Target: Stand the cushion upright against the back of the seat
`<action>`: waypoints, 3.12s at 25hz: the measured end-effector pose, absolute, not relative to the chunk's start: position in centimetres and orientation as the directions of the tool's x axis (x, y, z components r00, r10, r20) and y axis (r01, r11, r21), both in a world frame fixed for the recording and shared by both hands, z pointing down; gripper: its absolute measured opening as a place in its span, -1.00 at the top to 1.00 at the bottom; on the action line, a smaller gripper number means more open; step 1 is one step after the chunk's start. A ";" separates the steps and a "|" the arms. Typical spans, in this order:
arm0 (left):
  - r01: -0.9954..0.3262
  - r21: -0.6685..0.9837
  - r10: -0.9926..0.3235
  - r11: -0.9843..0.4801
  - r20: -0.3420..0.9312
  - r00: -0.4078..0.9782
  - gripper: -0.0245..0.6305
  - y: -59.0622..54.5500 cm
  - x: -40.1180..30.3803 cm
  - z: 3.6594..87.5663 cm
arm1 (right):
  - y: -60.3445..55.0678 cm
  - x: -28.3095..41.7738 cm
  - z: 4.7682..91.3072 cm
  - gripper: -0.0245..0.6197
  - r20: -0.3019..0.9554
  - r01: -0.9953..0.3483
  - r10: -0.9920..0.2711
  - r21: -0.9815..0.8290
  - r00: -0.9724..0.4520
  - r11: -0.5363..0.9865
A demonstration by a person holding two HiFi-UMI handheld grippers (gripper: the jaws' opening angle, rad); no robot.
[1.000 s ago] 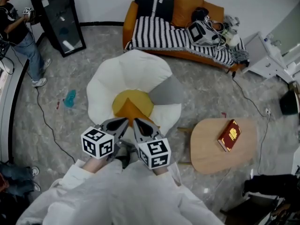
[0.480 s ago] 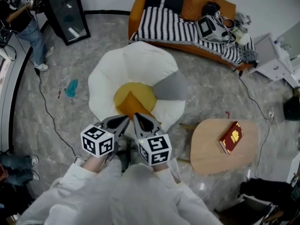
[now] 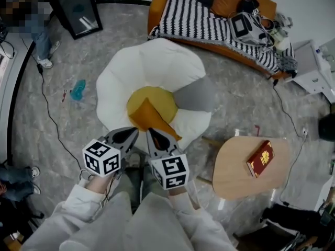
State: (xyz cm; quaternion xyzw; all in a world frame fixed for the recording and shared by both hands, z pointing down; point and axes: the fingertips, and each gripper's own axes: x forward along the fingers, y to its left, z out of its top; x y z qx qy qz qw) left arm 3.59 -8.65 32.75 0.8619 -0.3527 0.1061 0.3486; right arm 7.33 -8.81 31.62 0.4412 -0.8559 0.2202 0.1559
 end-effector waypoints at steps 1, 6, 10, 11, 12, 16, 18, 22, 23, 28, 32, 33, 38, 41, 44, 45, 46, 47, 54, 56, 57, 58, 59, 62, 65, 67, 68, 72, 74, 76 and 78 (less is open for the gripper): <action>-0.684 0.530 -0.535 -0.501 0.431 0.726 0.90 -8.9 3.3 33.4 | -9.1 7.3 32.2 0.89 0.465 -0.825 -0.685 -0.244 -0.561 0.509; -0.689 0.549 -0.531 -0.473 0.446 0.720 0.90 -10.3 2.7 37.0 | -11.1 7.5 35.4 0.89 0.484 -0.832 -0.679 -0.259 -0.552 0.491; -0.681 0.577 -0.528 -0.451 0.442 0.725 0.90 -11.3 2.4 39.9 | -12.3 7.5 38.5 0.89 0.498 -0.833 -0.670 -0.267 -0.550 0.485; -0.677 0.586 -0.529 -0.446 0.437 0.727 0.90 -11.5 2.4 40.5 | -12.5 7.6 39.3 0.89 0.502 -0.834 -0.668 -0.268 -0.549 0.483; -0.672 0.593 -0.528 -0.443 0.434 0.730 0.90 -11.8 2.4 41.2 | -12.6 7.7 40.1 0.89 0.506 -0.836 -0.669 -0.272 -0.545 0.476; -0.668 0.598 -0.532 -0.443 0.425 0.732 0.90 -13.0 2.5 44.0 | -13.0 8.6 43.7 0.89 0.512 -0.849 -0.678 -0.299 -0.528 0.436; -0.664 0.606 -0.542 -0.437 0.412 0.732 0.90 -13.7 2.4 45.4 | -13.2 8.6 45.5 0.89 0.511 -0.852 -0.681 -0.310 -0.524 0.422; -0.653 0.652 -0.573 -0.385 0.385 0.723 0.90 -14.7 2.4 48.7 | -13.3 8.0 49.2 0.89 0.529 -0.851 -0.667 -0.329 -0.524 0.408; -0.654 0.654 -0.574 -0.380 0.387 0.721 0.90 -14.9 2.4 49.7 | -13.4 7.8 50.1 0.89 0.530 -0.851 -0.666 -0.335 -0.525 0.404; -0.660 0.656 -0.563 -0.365 0.410 0.718 0.90 -15.1 2.5 54.4 | -14.2 7.1 53.8 0.89 0.520 -0.847 -0.670 -0.351 -0.530 0.398; -0.670 0.652 -0.552 -0.356 0.432 0.714 0.90 -15.3 2.4 57.6 | -15.1 6.9 56.3 0.89 0.520 -0.844 -0.665 -0.355 -0.536 0.403; -0.673 0.651 -0.550 -0.352 0.437 0.711 0.90 -15.3 2.4 58.2 | -15.2 6.9 57.0 0.89 0.523 -0.844 -0.662 -0.358 -0.536 0.400; -0.681 0.656 -0.552 -0.327 0.453 0.701 0.90 -15.8 2.1 61.3 | -15.6 7.2 60.2 0.89 0.541 -0.857 -0.665 -0.355 -0.515 0.375; -0.695 0.644 -0.553 -0.321 0.468 0.689 0.90 -16.0 2.1 62.9 | -15.7 7.1 61.8 0.89 0.553 -0.863 -0.662 -0.337 -0.506 0.377; -0.703 0.640 -0.542 -0.311 0.488 0.684 0.90 -16.0 2.5 64.6 | -15.9 6.8 63.1 0.89 0.565 -0.864 -0.654 -0.344 -0.503 0.367; -0.702 0.641 -0.537 -0.310 0.491 0.686 0.90 -16.0 2.6 65.2 | -16.1 6.7 63.5 0.89 0.566 -0.863 -0.651 -0.347 -0.505 0.368; -0.702 0.642 -0.535 -0.309 0.492 0.687 0.90 -16.1 2.8 65.6 | -16.3 6.4 64.0 0.89 0.567 -0.861 -0.649 -0.351 -0.508 0.368; -0.702 0.643 -0.537 -0.308 0.492 0.686 0.90 -16.2 2.8 66.0 | -16.5 6.2 64.5 0.89 0.568 -0.860 -0.646 -0.356 -0.510 0.367; -0.712 0.646 -0.536 -0.275 0.512 0.671 0.90 -17.2 2.2 69.5 | -17.2 4.1 67.9 0.89 0.592 -0.848 -0.607 -0.387 -0.530 0.362; -0.712 0.645 -0.530 -0.276 0.516 0.673 0.90 -17.6 2.0 70.5 | -17.5 3.8 69.0 0.89 0.597 -0.844 -0.596 -0.397 -0.536 0.361; -0.716 0.641 -0.532 -0.276 0.518 0.670 0.90 -17.9 1.8 71.0 | -17.7 3.6 69.6 0.89 0.600 -0.843 -0.593 -0.398 -0.538 0.362; -0.720 0.637 -0.534 -0.276 0.521 0.666 0.90 -18.1 1.6 71.5 | -17.9 3.5 70.1 0.89 0.602 -0.843 -0.590 -0.398 -0.538 0.362; -0.724 0.633 -0.536 -0.275 0.524 0.662 0.90 -18.3 1.3 72.0 | -18.1 3.4 70.6 0.89 0.606 -0.843 -0.587 -0.398 -0.537 0.361; -0.730 0.632 -0.537 -0.259 0.534 0.653 0.90 -18.6 0.3 73.5 | -18.5 3.0 72.0 0.89 0.612 -0.841 -0.577 -0.405 -0.541 0.359; -0.736 0.634 -0.530 -0.239 0.550 0.646 0.90 -18.5 -0.6 75.1 | -18.6 2.5 73.2 0.89 0.619 -0.835 -0.560 -0.411 -0.551 0.367; -0.749 0.614 -0.515 -0.248 0.571 0.639 0.90 -18.5 -0.9 76.4 | -18.9 2.1 74.1 0.89 0.625 -0.834 -0.552 -0.402 -0.552 0.378; -0.759 0.597 -0.502 -0.258 0.588 0.634 0.90 -18.4 -1.1 77.1 | -18.9 1.9 74.5 0.89 0.629 -0.833 -0.547 -0.397 -0.552 0.384; -0.782 0.553 -0.469 -0.287 0.631 0.618 0.90 -18.1 -1.9 79.2 | -19.1 1.2 75.8 0.89 0.638 -0.828 -0.529 -0.403 -0.559 0.389; -0.784 0.553 -0.466 -0.284 0.635 0.616 0.89 -18.3 -2.6 80.2 | -19.3 0.8 76.4 0.89 0.642 -0.828 -0.524 -0.405 -0.560 0.388; -0.786 0.551 -0.460 -0.281 0.641 0.614 0.89 -18.5 -3.1 81.2 | -19.3 0.5 77.1 0.89 0.647 -0.827 -0.517 -0.403 -0.561 0.393; -0.784 0.561 -0.465 -0.266 0.638 0.614 0.88 -18.8 -3.6 82.1 | -19.4 0.2 77.6 0.89 0.643 -0.823 -0.516 -0.405 -0.567 0.399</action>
